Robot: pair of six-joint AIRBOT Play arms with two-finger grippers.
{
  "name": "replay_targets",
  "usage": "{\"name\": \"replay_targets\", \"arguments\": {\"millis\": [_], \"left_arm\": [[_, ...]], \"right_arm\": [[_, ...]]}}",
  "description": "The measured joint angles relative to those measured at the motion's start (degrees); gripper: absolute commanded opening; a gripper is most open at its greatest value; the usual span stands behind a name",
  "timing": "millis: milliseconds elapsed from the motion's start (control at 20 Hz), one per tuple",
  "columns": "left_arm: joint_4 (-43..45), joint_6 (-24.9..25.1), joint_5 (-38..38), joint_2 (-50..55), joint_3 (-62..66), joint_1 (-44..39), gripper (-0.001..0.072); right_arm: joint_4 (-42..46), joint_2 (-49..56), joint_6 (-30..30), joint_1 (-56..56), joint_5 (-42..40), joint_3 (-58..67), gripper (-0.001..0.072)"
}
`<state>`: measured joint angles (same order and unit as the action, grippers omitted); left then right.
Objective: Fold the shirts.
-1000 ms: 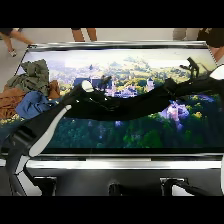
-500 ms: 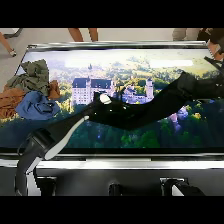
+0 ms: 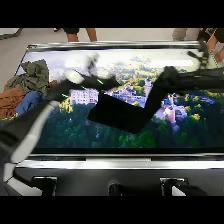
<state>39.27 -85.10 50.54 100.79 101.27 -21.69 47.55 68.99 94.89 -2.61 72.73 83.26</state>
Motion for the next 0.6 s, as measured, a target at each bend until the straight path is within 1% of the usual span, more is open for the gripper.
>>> {"name": "replay_targets", "arguments": {"millis": [100,250,350,400,450,500,600], "left_arm": [[3.96,-0.02,0.68,-6.16,-0.02,7.52,0.0028],[6.78,0.04,2.67,-14.38,0.00,17.35,0.0029],[7.76,0.20,3.85,-18.45,0.00,22.05,0.0029],[8.11,0.48,4.72,-20.22,0.00,23.82,0.0029],[8.24,0.74,5.90,-21.51,-0.02,24.94,0.0029],[8.41,1.16,6.75,-22.73,-0.02,25.81,0.0029],[8.72,1.92,8.33,-24.20,-0.07,26.75,0.0030]], "right_arm": [[-2.97,4.96,-0.70,4.79,-5.03,-0.02,0.0041],[-8.98,13.42,-2.29,12.00,-12.90,-0.02,0.0042],[-12.83,19.17,-3.21,15.96,-17.38,-0.02,0.0043],[-14.34,21.81,-3.45,17.66,-19.39,-0.02,0.0067],[-15.65,24.02,-3.48,19.04,-21.03,-0.02,0.0359],[-16.87,26.18,-3.50,20.31,-22.58,-0.02,0.0701],[-19.32,28.92,-3.76,21.42,-24.81,-0.02,0.0705]]}}
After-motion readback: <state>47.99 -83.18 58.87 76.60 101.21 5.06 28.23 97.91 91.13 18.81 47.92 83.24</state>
